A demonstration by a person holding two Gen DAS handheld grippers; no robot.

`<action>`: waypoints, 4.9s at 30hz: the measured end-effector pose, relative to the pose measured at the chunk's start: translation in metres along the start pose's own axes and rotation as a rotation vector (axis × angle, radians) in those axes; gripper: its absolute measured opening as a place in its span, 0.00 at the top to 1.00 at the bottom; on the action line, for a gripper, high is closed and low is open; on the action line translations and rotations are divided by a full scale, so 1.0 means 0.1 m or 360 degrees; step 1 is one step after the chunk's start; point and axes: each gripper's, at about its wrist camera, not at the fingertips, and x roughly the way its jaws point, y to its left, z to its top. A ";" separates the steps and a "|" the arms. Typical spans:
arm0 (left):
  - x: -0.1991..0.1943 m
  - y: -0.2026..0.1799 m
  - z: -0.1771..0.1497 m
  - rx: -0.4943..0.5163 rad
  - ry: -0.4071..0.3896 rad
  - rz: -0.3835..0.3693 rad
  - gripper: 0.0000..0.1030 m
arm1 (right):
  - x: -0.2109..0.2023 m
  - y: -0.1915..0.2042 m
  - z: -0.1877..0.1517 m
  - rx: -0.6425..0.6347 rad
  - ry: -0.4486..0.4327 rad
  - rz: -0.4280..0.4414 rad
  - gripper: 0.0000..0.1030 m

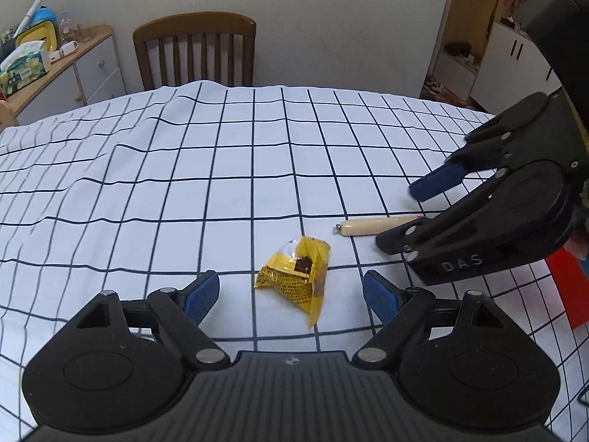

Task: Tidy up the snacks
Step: 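Grasp the yellow triangular candy with the left tool while the right tool grasps the sausage stick, then carry the yellow candy and sausage stick with both tools over the box, then lower and open both tools to drop the candy and sausage into the box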

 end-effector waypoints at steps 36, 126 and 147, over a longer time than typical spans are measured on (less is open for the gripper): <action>-0.01 0.06 -0.09 -0.0161 0.0144 -0.0118 0.64 | -0.18 0.06 -0.39 0.0629 -0.0067 -0.0036 0.91; -1.02 -3.10 0.66 0.0064 0.0031 -0.0180 0.64 | -2.01 -1.65 -2.84 0.1142 -0.0369 -0.0181 0.91; -0.43 -3.53 0.54 0.0268 0.0224 -0.0098 0.63 | -2.02 -1.69 -3.03 0.1074 -0.0336 -0.0045 0.76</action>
